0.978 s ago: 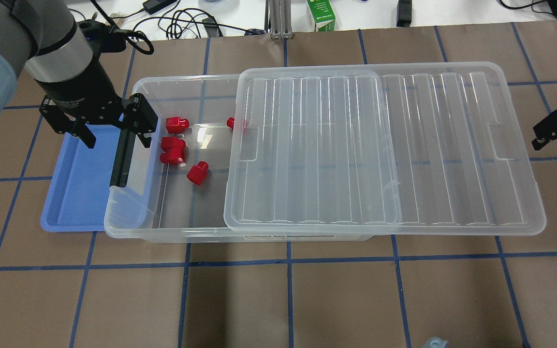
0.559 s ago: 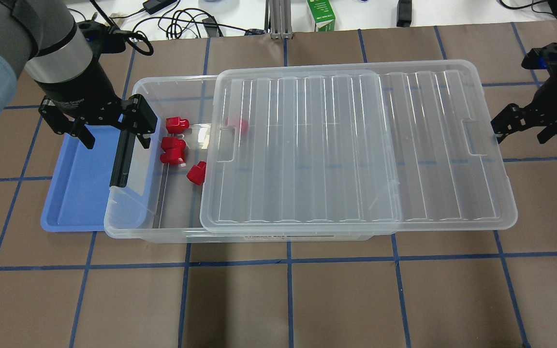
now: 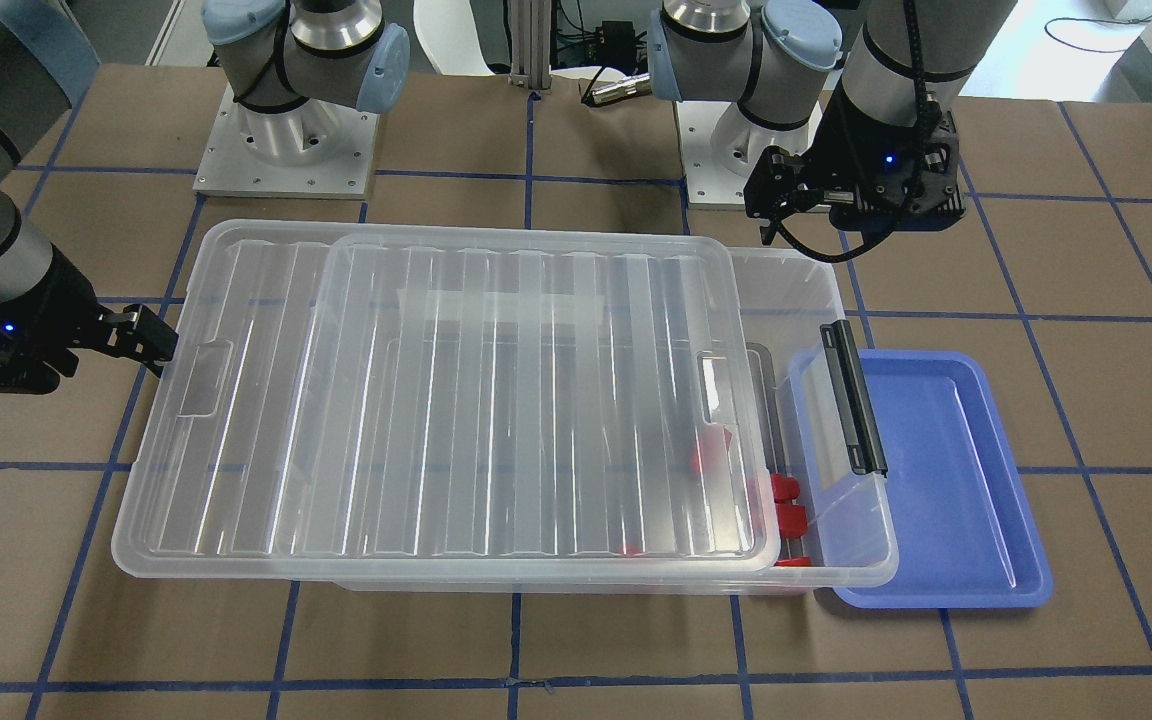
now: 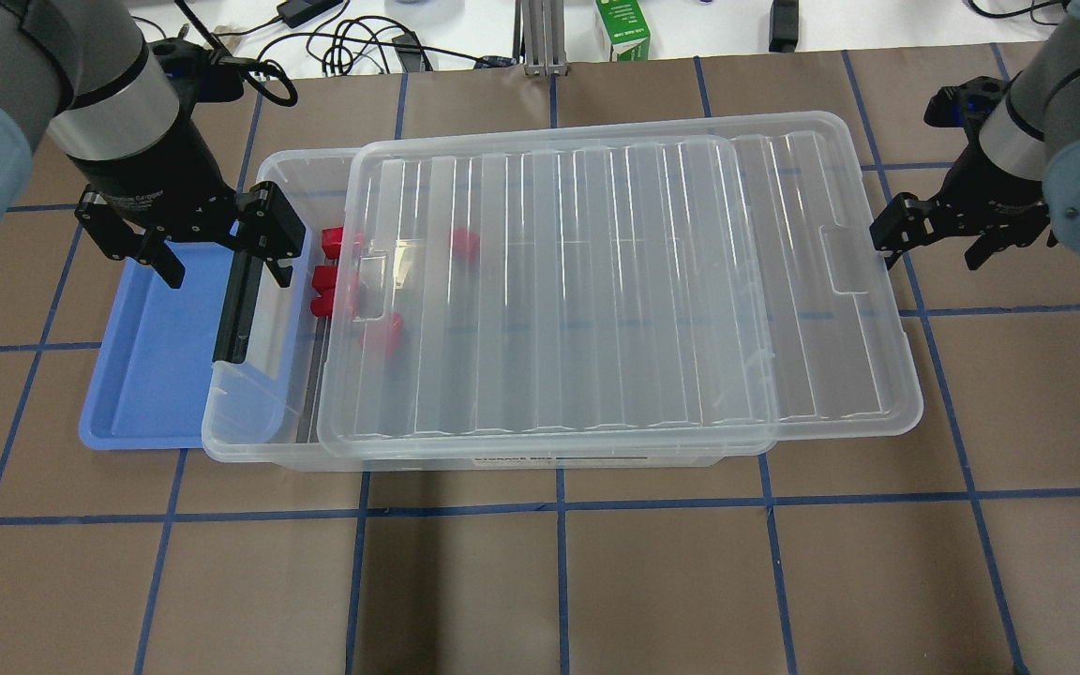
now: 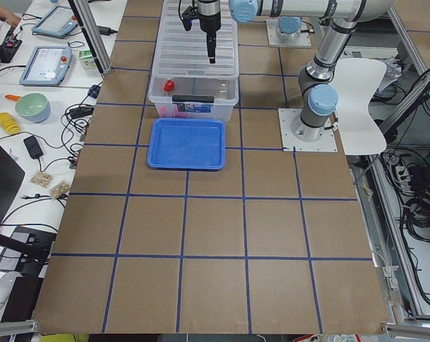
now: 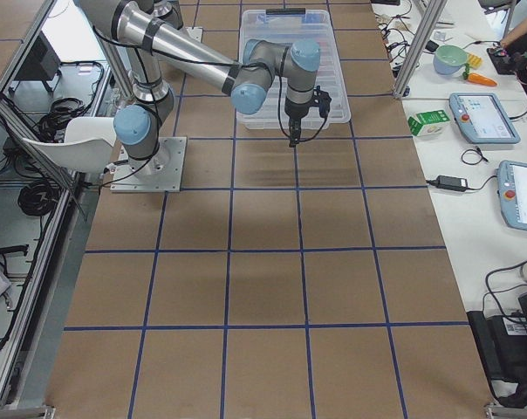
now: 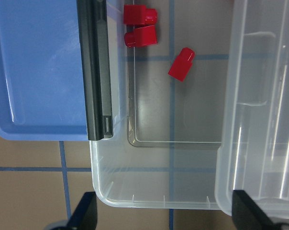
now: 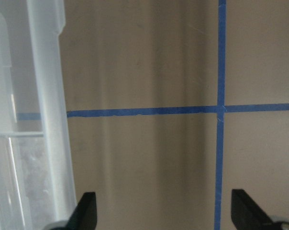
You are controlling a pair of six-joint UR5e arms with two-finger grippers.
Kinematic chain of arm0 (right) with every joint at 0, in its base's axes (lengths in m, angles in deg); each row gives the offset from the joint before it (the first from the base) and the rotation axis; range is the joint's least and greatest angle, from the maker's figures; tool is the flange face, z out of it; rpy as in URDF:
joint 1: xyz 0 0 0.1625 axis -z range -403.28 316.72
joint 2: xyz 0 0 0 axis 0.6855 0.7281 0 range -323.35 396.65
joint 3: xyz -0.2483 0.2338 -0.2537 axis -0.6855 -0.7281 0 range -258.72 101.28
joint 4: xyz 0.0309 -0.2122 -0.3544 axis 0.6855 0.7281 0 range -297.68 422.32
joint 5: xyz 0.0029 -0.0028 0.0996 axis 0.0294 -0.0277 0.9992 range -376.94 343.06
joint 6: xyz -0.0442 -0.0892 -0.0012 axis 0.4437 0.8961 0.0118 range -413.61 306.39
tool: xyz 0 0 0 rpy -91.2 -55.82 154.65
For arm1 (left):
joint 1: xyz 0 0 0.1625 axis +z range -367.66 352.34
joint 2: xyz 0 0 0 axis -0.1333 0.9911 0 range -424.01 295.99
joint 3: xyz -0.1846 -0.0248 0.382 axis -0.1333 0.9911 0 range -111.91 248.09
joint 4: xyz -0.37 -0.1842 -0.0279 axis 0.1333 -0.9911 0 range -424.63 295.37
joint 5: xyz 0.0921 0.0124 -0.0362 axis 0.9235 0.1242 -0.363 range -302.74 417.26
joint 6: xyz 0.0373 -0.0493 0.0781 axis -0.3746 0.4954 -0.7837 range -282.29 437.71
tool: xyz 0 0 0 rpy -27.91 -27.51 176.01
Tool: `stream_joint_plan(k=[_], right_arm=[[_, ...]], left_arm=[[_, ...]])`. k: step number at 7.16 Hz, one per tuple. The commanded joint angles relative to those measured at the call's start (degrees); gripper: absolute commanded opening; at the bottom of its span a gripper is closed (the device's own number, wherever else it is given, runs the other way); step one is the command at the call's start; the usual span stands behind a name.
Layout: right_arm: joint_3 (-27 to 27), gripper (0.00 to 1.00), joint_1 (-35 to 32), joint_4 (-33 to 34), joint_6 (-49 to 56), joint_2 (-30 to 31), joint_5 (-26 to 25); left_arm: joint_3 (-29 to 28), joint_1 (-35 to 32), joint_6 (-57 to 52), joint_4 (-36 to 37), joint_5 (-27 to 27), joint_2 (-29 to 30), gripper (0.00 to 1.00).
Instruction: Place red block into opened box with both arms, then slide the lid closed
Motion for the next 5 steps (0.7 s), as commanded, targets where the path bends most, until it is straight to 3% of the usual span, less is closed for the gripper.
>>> stream_joint_plan(k=[1, 5], right_arm=[[-0.27, 1.0, -3.64, 0.84, -3.04, -0.07, -0.01], [-0.27, 1.0, -9.71, 6.19, -4.02, -1.91, -0.1]], left_arm=[[0.07, 0.0, 0.0, -0.07, 0.19, 0.0, 1.0], [0.07, 0.0, -0.09, -0.24, 0.37, -0.09, 1.0]])
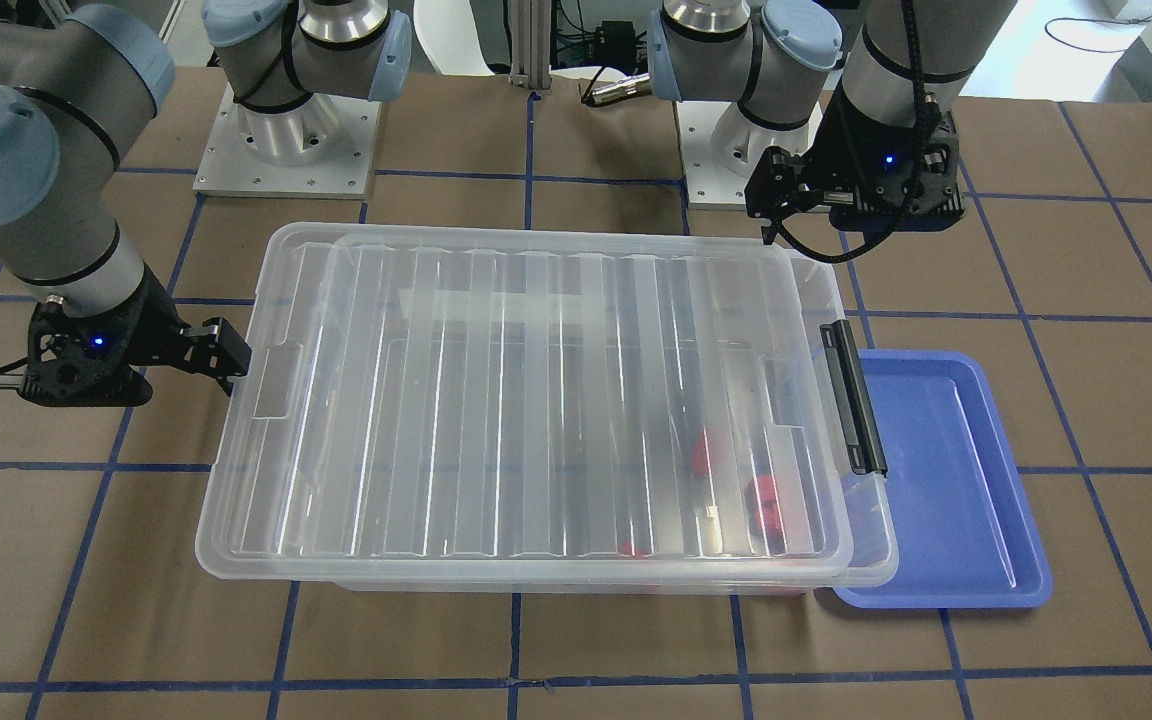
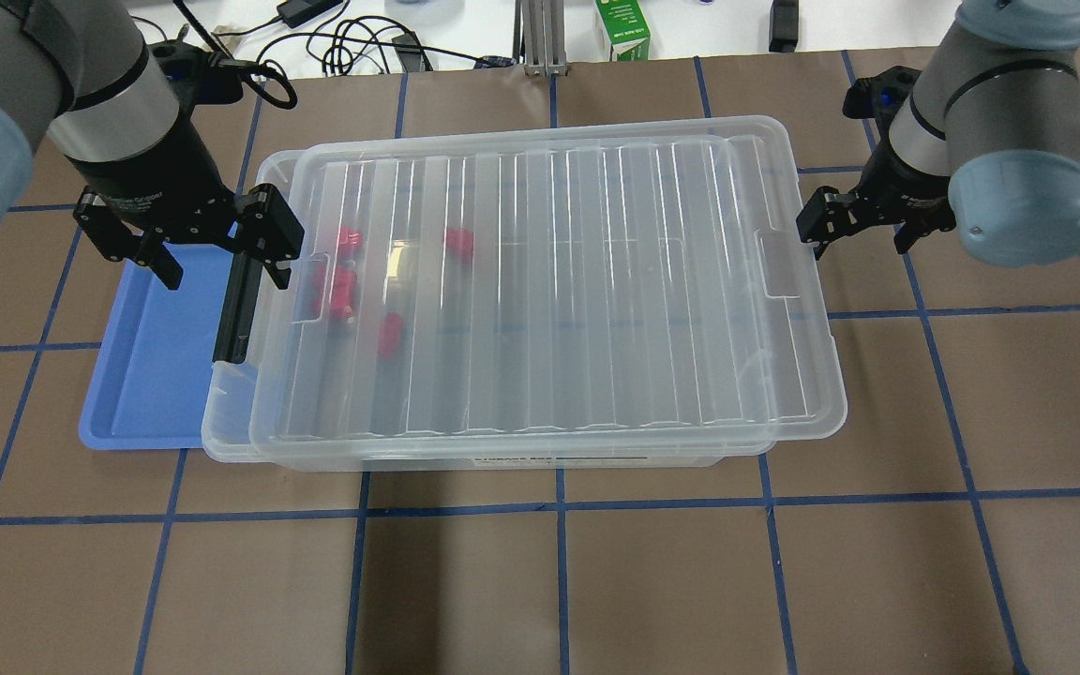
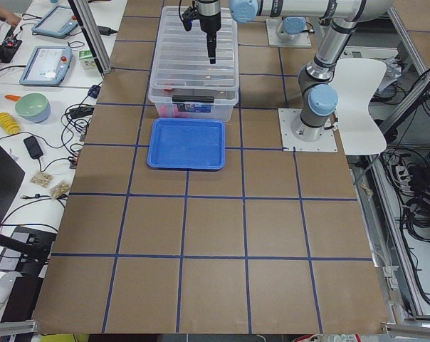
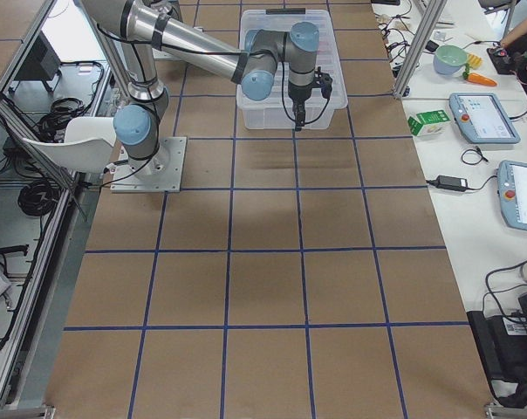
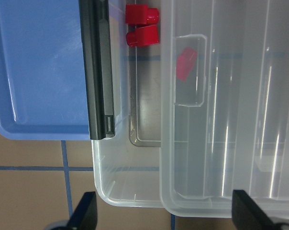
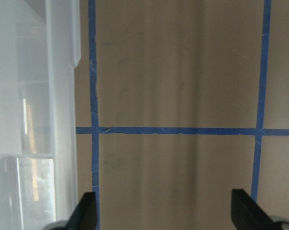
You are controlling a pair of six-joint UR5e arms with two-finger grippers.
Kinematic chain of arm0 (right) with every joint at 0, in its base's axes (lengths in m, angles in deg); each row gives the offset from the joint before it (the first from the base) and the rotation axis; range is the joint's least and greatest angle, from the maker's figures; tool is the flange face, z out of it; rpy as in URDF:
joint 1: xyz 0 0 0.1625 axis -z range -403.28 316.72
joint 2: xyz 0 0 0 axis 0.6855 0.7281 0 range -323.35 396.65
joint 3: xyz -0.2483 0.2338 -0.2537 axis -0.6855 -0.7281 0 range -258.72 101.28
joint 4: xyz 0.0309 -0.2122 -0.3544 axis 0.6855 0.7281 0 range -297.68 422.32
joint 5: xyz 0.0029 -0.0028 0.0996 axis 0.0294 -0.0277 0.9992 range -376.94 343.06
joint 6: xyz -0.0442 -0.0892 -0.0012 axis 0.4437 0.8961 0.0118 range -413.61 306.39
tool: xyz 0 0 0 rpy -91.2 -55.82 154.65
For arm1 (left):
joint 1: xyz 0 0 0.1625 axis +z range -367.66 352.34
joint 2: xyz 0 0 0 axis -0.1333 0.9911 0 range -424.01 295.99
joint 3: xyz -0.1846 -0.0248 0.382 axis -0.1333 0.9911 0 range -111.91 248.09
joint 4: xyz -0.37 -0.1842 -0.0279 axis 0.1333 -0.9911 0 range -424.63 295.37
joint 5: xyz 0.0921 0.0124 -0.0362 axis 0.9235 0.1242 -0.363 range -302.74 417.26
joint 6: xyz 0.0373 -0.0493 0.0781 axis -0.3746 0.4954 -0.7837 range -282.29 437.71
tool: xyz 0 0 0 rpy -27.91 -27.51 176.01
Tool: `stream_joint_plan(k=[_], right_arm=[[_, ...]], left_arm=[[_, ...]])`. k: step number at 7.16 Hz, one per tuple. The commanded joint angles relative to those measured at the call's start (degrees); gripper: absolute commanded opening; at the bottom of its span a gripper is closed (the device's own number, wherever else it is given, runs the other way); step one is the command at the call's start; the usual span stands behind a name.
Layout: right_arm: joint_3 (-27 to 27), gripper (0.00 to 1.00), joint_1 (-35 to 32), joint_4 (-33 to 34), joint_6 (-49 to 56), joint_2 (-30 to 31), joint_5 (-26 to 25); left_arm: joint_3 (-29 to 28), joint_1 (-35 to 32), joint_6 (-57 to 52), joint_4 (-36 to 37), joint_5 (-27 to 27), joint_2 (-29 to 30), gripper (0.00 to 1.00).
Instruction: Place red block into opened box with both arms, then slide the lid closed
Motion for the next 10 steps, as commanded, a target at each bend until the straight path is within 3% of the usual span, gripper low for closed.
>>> stream_joint_plan(k=[1, 4, 8, 10], right_arm=[[-0.06, 1.0, -2.5, 1.54, -0.86, -0.53, -0.01], [-1.89, 1.0, -1.63, 1.46, 0.1, -0.62, -0.19], [-14.36, 1.0, -1.45, -18.37, 0.27, 4.8, -0.11], [-14.13, 1.0, -1.71, -22.52, -0.25, 9.73, -0.28]], left_arm=[[0.0, 0.0, -0.01, -0.07, 0.04, 0.02, 1.0], [0.0, 0.09, -0.1, -0.24, 0.13, -0.06, 1.0], [0.0, 0.0, -0.1, -0.07, 0.04, -0.06, 1.0], [0.0, 0.09, -0.19, -0.07, -0.05, -0.06, 1.0]])
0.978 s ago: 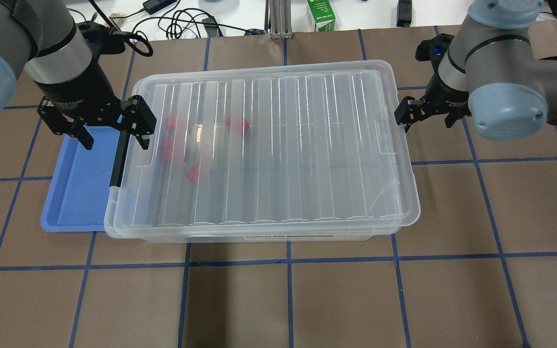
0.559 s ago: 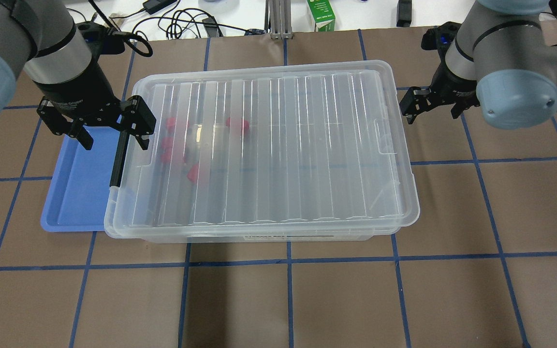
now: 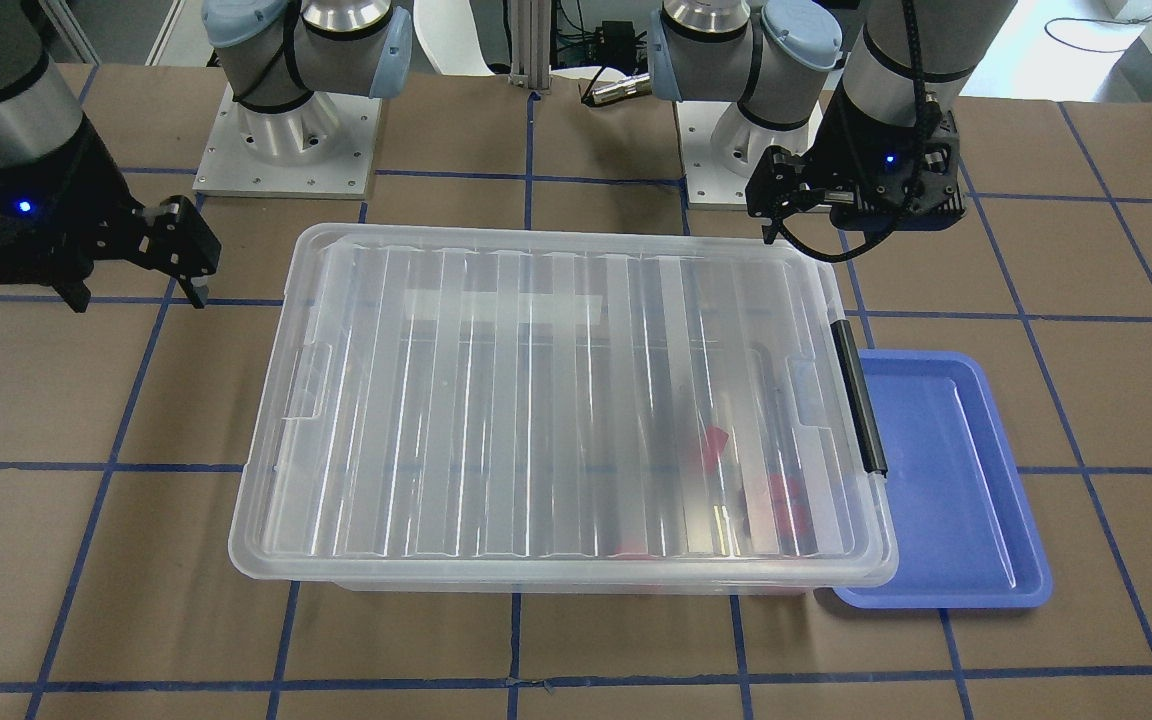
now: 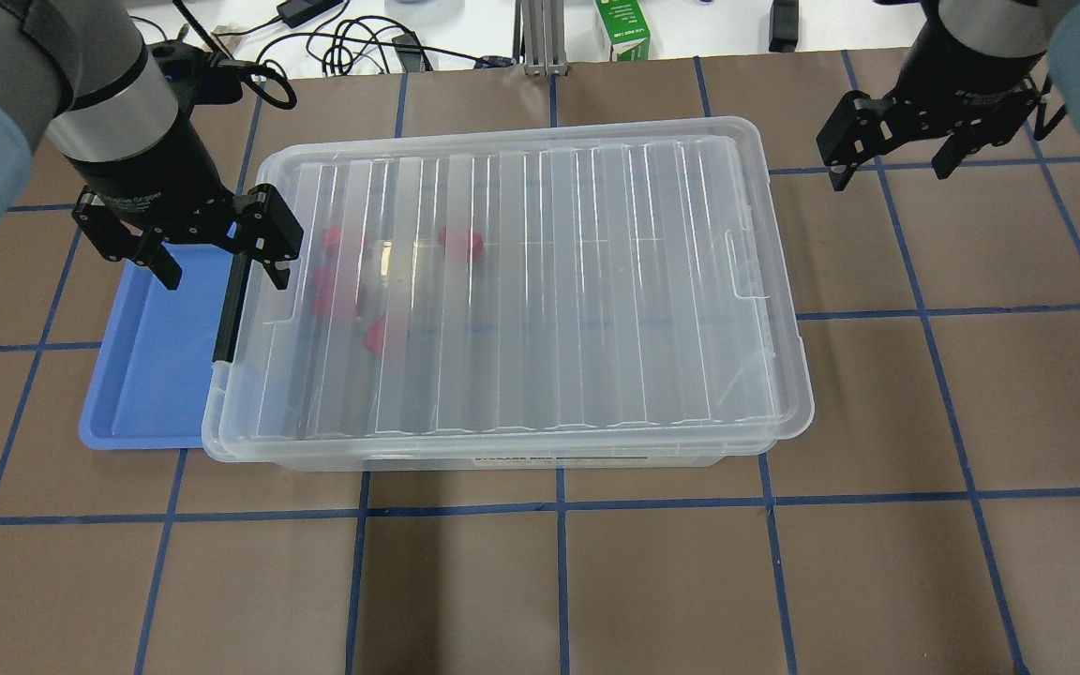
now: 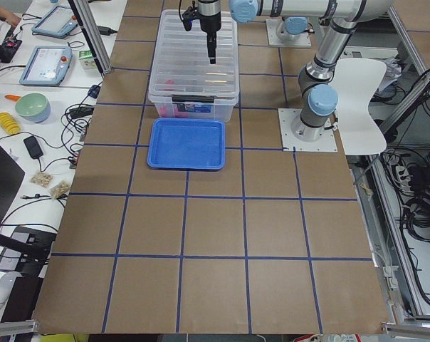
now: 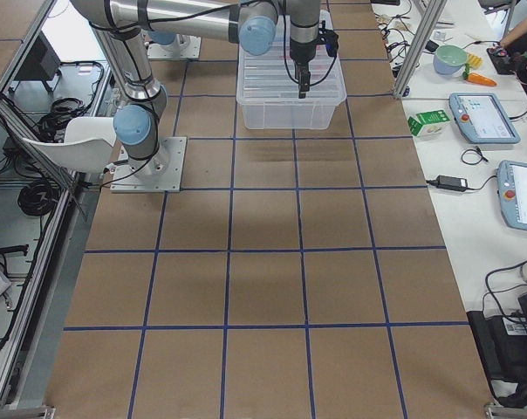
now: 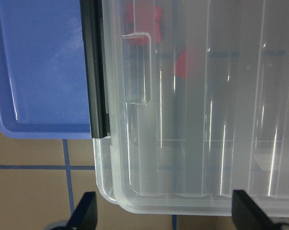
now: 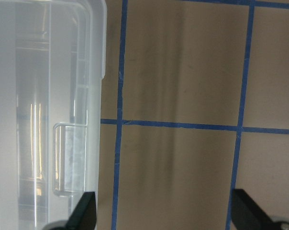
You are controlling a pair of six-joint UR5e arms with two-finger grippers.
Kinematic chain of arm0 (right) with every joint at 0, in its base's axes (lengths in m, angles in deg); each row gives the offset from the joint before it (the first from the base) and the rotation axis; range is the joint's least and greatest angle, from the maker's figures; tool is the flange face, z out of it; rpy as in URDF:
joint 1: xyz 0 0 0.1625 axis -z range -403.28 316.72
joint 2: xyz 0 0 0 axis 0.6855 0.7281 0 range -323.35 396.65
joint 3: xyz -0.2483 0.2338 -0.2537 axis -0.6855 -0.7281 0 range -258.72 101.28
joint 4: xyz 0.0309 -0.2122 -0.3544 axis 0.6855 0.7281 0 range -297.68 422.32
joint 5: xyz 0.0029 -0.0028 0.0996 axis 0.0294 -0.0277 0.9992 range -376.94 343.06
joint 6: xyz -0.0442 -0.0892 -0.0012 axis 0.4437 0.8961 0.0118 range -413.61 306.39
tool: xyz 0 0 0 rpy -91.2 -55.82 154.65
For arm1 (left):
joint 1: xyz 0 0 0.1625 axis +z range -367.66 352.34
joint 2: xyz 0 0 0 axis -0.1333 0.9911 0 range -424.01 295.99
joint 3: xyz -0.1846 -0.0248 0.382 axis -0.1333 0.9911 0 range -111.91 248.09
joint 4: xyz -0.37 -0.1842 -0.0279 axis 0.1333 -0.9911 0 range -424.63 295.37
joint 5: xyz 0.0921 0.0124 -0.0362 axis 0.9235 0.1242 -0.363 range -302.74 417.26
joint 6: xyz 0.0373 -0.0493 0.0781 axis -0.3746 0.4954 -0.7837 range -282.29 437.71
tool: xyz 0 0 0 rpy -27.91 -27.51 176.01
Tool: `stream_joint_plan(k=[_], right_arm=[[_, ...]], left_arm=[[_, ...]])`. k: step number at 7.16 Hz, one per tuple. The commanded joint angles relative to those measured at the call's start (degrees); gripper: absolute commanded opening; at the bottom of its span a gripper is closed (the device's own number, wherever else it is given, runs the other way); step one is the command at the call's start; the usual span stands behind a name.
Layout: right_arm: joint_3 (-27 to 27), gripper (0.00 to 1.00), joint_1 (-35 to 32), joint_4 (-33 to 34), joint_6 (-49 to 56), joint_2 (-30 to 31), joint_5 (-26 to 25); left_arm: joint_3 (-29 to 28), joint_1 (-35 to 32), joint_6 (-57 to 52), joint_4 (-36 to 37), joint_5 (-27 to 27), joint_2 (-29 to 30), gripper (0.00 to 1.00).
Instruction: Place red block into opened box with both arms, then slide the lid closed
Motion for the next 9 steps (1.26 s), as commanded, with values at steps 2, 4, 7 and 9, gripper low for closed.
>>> stream_joint_plan(k=[2, 4, 7, 9], right_arm=[[-0.64, 1.0, -1.53, -2.62, -6.44, 2.52, 0.89], [-1.26, 1.0, -7.49, -1.92, -11.58, 1.12, 2.83], [-1.44, 1.0, -9.37, -2.52, -12.73, 0.59, 1.61], [-1.44, 1.0, -9.54, -2.44, -12.56, 0.58, 0.81]], left_arm=[[0.0, 0.13, -0.15, 0.16, -0.07, 0.09, 1.0], [0.0, 0.13, -0.15, 0.16, -0.07, 0.01, 1.0], [0.0, 0.13, -0.15, 0.07, -0.07, 0.01, 1.0], [0.0, 0.13, -0.15, 0.16, -0.07, 0.01, 1.0]])
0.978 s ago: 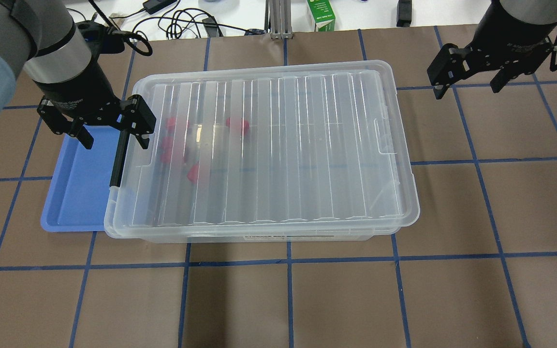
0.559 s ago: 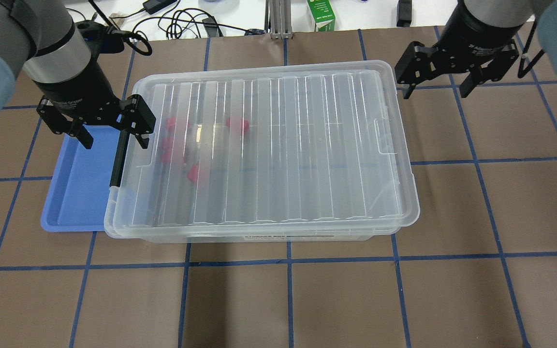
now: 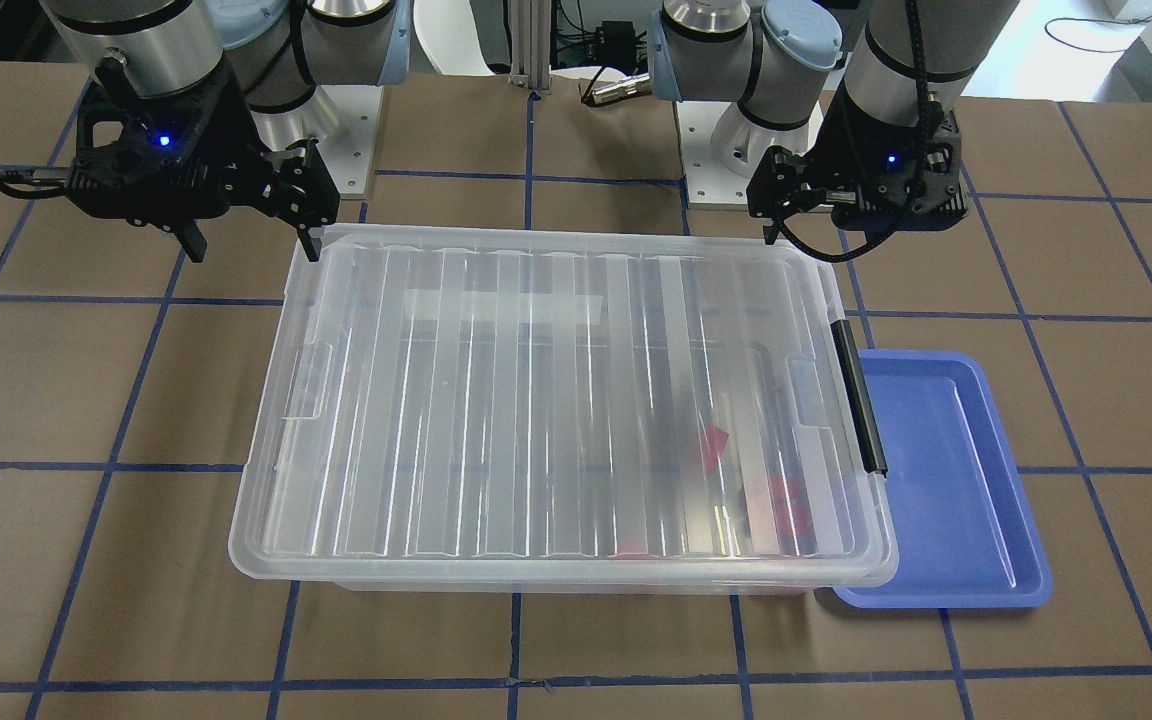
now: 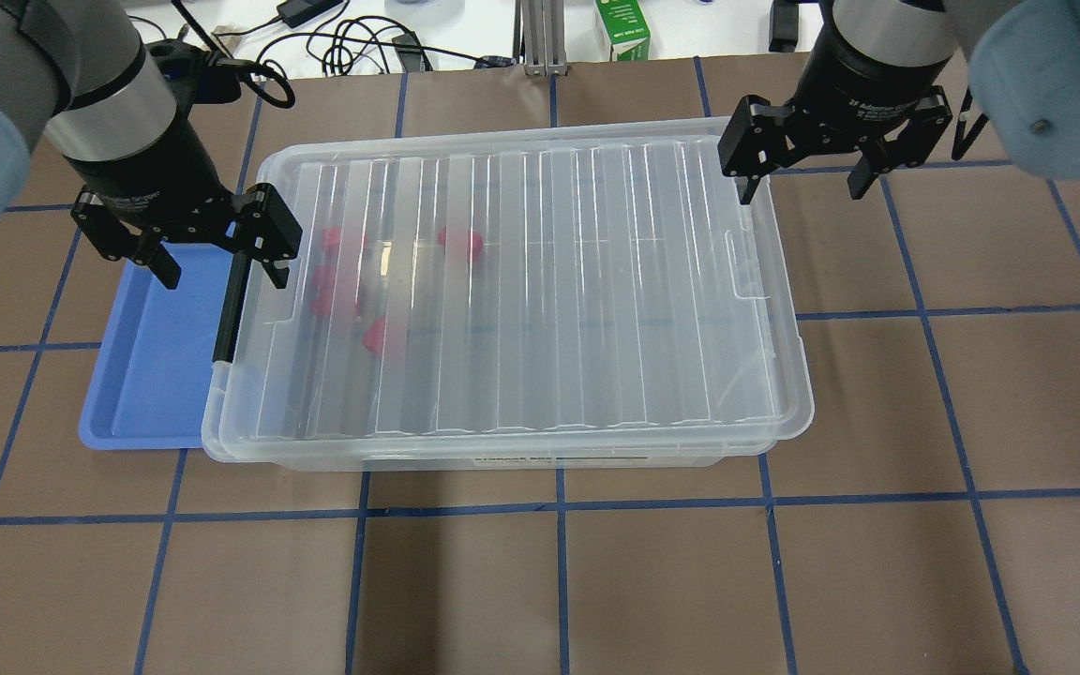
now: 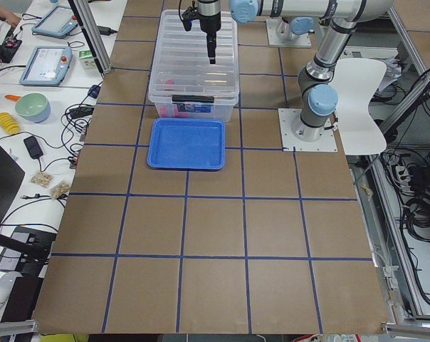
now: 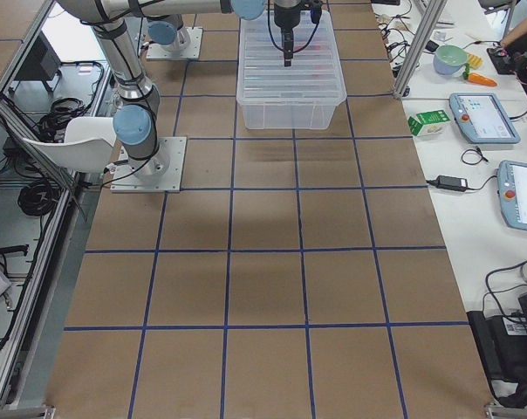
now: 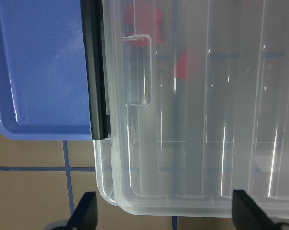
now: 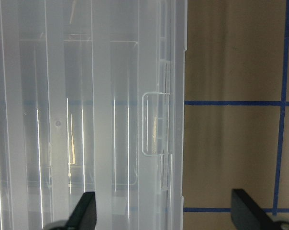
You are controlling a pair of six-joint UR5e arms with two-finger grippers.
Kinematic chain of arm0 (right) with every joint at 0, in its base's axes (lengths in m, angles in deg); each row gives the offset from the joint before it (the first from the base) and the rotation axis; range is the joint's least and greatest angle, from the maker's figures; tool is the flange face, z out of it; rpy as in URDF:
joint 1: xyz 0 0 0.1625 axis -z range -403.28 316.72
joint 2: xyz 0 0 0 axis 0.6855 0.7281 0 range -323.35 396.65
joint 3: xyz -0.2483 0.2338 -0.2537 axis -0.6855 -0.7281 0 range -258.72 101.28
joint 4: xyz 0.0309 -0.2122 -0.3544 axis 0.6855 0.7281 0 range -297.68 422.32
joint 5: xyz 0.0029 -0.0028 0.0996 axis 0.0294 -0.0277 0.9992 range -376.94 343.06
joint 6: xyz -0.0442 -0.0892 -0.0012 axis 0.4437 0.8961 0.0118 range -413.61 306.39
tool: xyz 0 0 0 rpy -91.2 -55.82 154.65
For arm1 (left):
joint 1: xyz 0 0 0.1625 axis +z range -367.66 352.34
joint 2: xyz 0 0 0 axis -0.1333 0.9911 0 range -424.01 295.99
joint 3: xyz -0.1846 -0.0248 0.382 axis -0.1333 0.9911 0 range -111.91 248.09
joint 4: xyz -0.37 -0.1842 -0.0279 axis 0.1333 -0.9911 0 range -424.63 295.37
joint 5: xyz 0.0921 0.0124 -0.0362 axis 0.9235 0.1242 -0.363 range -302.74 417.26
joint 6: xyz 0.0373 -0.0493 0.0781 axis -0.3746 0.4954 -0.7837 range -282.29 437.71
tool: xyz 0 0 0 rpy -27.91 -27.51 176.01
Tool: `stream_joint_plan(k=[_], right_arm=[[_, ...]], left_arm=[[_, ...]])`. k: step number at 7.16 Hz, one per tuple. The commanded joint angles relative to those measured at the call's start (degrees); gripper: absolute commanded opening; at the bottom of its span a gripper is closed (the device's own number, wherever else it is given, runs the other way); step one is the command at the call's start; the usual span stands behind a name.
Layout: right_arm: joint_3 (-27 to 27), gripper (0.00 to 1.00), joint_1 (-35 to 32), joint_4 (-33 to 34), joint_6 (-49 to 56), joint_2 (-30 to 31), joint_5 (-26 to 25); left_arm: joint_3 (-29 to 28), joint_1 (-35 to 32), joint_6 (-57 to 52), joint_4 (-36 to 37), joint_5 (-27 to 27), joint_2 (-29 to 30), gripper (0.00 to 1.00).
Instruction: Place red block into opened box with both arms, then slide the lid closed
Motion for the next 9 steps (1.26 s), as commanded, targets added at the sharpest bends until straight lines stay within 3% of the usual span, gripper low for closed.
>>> stream_joint_plan(k=[1, 9], right_arm=[[0.0, 1.0, -0.08, 0.02, 0.38, -0.14, -0.33], [-0.17, 1.0, 0.1, 0.55, 0.82, -0.23, -2.0]], left_arm=[[0.0, 0.0, 0.01, 0.02, 0.0, 0.0, 1.0], [0.0, -0.09, 0.01, 0.02, -0.09, 0.0, 1.0]])
